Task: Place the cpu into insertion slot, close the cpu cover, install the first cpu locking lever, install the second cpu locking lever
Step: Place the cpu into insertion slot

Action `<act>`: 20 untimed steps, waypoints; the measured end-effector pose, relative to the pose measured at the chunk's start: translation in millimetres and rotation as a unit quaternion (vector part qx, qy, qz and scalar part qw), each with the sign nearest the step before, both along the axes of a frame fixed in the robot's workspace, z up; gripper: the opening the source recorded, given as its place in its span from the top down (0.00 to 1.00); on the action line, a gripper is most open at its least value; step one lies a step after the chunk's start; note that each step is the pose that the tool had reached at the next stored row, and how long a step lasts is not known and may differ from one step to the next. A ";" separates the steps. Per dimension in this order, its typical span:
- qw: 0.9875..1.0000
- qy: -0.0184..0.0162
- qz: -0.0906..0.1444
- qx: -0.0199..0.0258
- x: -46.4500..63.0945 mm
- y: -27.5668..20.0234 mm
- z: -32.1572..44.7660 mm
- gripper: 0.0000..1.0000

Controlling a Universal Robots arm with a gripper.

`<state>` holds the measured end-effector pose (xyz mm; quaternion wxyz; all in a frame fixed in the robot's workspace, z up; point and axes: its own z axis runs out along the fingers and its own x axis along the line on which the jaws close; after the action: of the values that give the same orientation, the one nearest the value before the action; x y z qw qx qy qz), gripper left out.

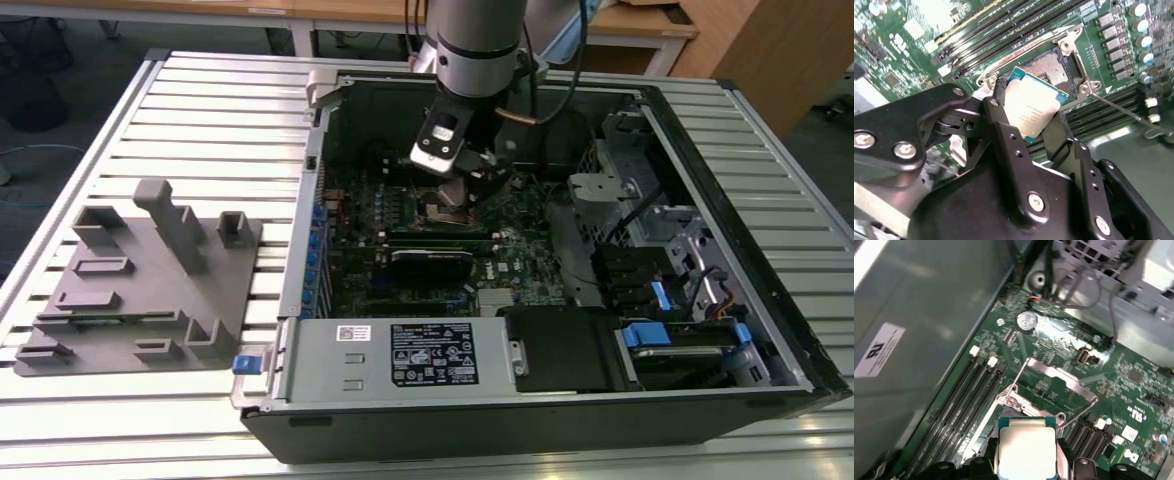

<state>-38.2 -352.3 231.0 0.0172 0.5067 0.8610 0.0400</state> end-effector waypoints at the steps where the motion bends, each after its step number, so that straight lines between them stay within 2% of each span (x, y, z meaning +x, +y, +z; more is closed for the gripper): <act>1: 1.000 0.000 -0.007 0.000 0.0 -0.1 0.0 0.46; 7: 1.000 0.000 -0.010 0.000 0.0 0.0 0.0 0.46; 11: 0.999 0.000 -0.043 0.000 0.0 0.0 -0.4 0.46; 13: 0.998 0.000 -0.061 0.000 0.0 0.0 -0.6 0.46; 16: 0.996 0.000 -0.089 0.000 0.0 0.0 -0.9 0.46; 20: 0.992 0.000 -0.124 0.000 0.0 0.0 -1.2 0.46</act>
<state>-38.2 -352.3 229.8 0.0220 0.6098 0.7913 0.0376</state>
